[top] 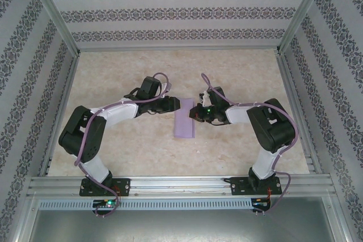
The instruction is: Fold a paper plane with a square sheet of paper (fold left side to right side)
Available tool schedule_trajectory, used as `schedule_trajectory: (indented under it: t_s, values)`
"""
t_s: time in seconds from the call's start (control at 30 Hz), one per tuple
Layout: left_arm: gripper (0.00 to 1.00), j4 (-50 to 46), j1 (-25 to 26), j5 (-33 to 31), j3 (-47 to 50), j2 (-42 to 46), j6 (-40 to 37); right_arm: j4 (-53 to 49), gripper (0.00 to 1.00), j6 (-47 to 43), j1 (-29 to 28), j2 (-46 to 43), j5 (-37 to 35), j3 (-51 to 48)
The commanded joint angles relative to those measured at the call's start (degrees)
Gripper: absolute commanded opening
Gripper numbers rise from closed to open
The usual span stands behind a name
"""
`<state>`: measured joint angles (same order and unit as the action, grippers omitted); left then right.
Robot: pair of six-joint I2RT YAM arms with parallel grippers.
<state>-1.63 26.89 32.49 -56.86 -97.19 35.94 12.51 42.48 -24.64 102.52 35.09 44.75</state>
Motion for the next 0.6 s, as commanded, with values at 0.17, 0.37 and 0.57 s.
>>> schedule_trajectory:
  t_s: [0.17, 0.37, 0.57]
  values:
    - [0.51, -3.9, 0.32, -0.09, 0.05, -4.58, -2.02, -7.45, 0.0, -5.17, -1.1, -1.89, -4.93, 2.69]
    - [0.53, -3.21, 1.19, 0.99, -1.89, -7.99, -1.93, -8.42, 0.0, -5.74, -1.11, -1.62, -5.36, 3.58]
    - [0.52, -1.78, 1.5, 1.07, -2.12, -10.19, -0.79, -9.35, 0.0, -6.26, -1.11, -1.62, -5.91, 3.94]
